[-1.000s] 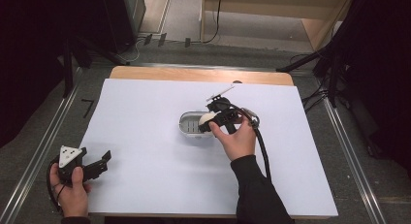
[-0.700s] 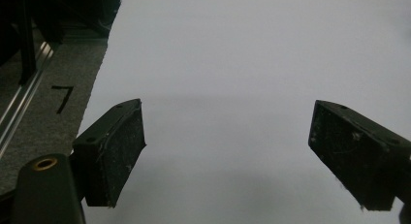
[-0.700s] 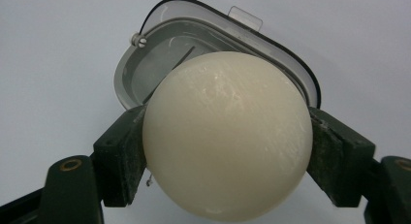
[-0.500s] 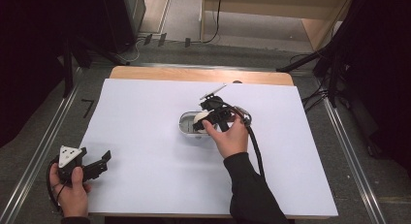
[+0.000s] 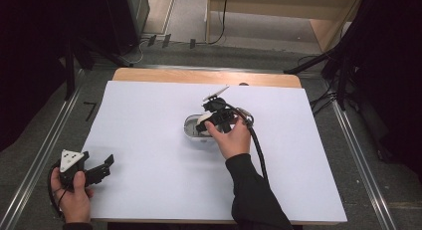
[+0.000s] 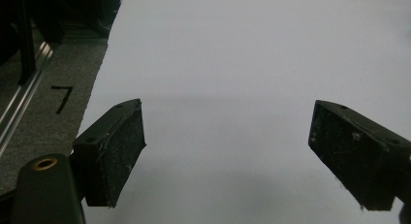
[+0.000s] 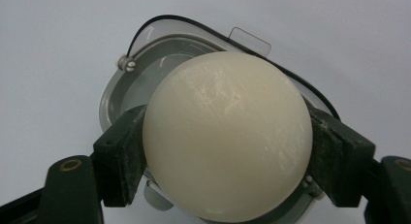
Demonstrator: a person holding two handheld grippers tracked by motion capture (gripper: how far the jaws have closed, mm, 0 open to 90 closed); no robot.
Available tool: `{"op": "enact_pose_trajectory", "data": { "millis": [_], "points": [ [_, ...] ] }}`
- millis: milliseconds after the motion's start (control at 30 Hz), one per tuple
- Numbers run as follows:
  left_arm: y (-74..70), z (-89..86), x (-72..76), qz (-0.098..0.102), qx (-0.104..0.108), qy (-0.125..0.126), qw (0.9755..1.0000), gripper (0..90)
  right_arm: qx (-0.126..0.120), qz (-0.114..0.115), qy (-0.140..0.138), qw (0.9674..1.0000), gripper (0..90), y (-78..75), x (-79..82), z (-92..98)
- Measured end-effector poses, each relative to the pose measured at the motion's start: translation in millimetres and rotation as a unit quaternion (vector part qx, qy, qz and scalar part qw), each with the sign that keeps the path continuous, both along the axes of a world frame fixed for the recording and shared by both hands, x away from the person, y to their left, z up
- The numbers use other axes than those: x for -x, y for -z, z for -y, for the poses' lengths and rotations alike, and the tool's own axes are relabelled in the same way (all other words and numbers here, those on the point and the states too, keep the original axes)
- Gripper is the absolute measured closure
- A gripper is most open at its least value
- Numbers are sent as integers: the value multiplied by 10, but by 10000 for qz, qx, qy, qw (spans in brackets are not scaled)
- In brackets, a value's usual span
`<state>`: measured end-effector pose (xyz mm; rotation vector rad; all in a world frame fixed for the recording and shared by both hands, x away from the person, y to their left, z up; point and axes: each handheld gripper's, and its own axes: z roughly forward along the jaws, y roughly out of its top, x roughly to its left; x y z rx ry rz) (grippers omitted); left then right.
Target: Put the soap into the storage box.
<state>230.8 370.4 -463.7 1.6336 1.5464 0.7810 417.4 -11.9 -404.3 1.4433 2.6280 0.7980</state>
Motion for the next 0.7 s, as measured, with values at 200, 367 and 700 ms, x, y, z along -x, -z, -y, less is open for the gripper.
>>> {"op": "enact_pose_trajectory", "data": {
  "millis": [200,367,700],
  "points": [
    [0,0,0,1,4,-3,10000,140,32,-16,14,10000,244,27,-17,-4],
    [0,0,0,0,2,1,10000,140,37,-46,13,10000,244,51,-20,-31],
    [0,0,-1,-10,-11,7,10000,140,54,-81,-106,9999,244,68,-19,-42]
  ]
}}
